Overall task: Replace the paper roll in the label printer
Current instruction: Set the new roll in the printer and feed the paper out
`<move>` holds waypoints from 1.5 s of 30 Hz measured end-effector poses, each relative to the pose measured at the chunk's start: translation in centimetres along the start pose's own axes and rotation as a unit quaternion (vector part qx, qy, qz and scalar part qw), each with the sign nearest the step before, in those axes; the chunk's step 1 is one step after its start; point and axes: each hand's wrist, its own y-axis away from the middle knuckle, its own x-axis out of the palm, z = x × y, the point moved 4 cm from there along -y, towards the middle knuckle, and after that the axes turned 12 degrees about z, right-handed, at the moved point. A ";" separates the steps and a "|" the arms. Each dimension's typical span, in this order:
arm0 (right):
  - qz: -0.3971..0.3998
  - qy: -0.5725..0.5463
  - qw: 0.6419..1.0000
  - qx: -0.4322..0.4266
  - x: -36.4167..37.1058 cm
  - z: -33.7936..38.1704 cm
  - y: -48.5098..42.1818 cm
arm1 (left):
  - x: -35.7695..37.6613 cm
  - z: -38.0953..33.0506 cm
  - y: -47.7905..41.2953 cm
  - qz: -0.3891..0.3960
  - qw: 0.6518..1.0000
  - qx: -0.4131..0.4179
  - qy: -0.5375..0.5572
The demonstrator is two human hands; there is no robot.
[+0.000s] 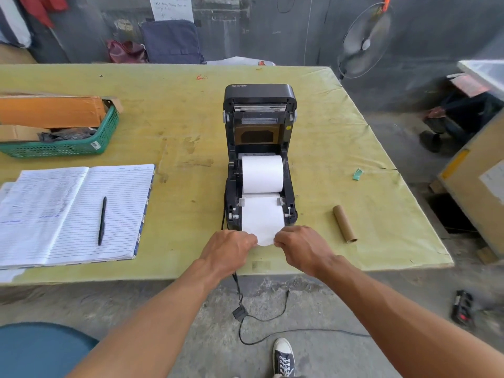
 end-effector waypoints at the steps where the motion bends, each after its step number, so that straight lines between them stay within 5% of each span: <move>1: 0.006 -0.003 1.000 0.003 0.3 0.1 0.3 | 0.2 -0.1 0.2 0.001 1.000 0.006 0.004; 12: 0.008 -0.020 1.000 0.022 0.6 0.6 1.2 | 0.0 0.3 0.1 -0.047 0.998 0.022 0.020; 16: 0.078 -0.035 0.995 0.049 0.6 0.8 1.3 | 0.4 1.2 -1.4 -0.008 0.999 -0.024 -0.035; 23: -0.037 0.019 0.995 0.092 -1.2 -0.3 -0.6 | -0.8 1.5 -3.4 0.014 0.995 -0.079 -0.054; 36: 0.011 0.085 0.995 0.058 -1.2 -1.2 -2.5 | -0.8 0.9 -4.2 0.055 0.990 -0.122 -0.049; 45: -0.002 0.096 0.994 0.058 -1.6 0.3 -1.5 | -0.3 0.0 -3.5 0.014 0.989 -0.121 -0.082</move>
